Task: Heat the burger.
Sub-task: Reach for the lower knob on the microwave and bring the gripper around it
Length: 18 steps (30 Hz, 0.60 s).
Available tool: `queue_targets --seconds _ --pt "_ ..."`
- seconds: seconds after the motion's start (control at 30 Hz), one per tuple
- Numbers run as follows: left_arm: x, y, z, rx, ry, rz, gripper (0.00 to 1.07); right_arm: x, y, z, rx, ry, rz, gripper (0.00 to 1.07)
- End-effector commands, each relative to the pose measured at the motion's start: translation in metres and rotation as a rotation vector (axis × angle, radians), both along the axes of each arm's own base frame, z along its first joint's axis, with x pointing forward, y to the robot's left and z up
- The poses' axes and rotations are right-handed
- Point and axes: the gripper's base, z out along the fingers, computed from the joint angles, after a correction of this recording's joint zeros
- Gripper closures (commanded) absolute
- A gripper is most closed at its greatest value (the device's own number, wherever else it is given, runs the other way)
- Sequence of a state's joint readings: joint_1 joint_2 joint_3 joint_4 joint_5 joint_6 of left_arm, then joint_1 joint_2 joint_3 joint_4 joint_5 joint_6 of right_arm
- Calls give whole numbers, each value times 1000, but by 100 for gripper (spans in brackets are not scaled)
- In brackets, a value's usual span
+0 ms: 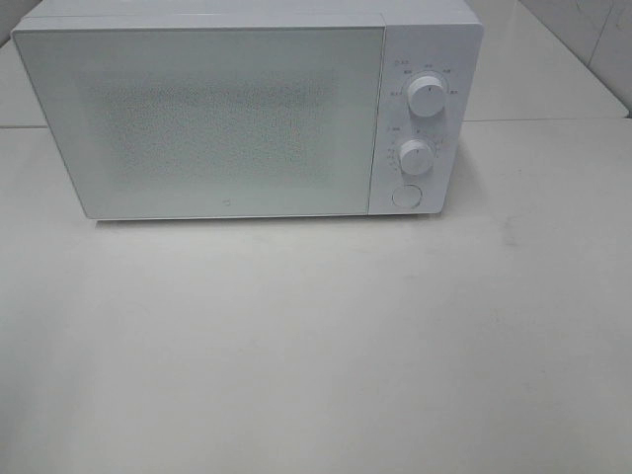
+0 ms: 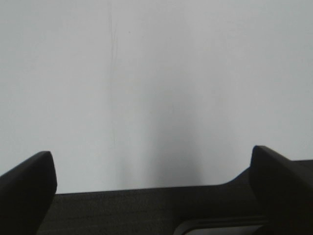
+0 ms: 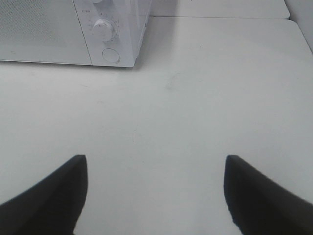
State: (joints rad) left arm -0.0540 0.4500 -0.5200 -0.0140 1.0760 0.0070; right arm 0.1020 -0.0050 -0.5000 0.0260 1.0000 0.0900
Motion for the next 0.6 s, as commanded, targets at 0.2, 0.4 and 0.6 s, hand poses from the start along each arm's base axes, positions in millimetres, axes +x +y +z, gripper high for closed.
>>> queue_targets --seconds 0.2,0.4,0.6 --pt "-30 2 9 -10 -204 1 6 -3 0 0 6 -30 -7 32" --pt "-55 3 12 -26 -361 5 6 -3 0 0 6 -30 -7 32" --pt "-73 4 12 -30 -474 1 6 -3 0 0 6 -30 -7 32"
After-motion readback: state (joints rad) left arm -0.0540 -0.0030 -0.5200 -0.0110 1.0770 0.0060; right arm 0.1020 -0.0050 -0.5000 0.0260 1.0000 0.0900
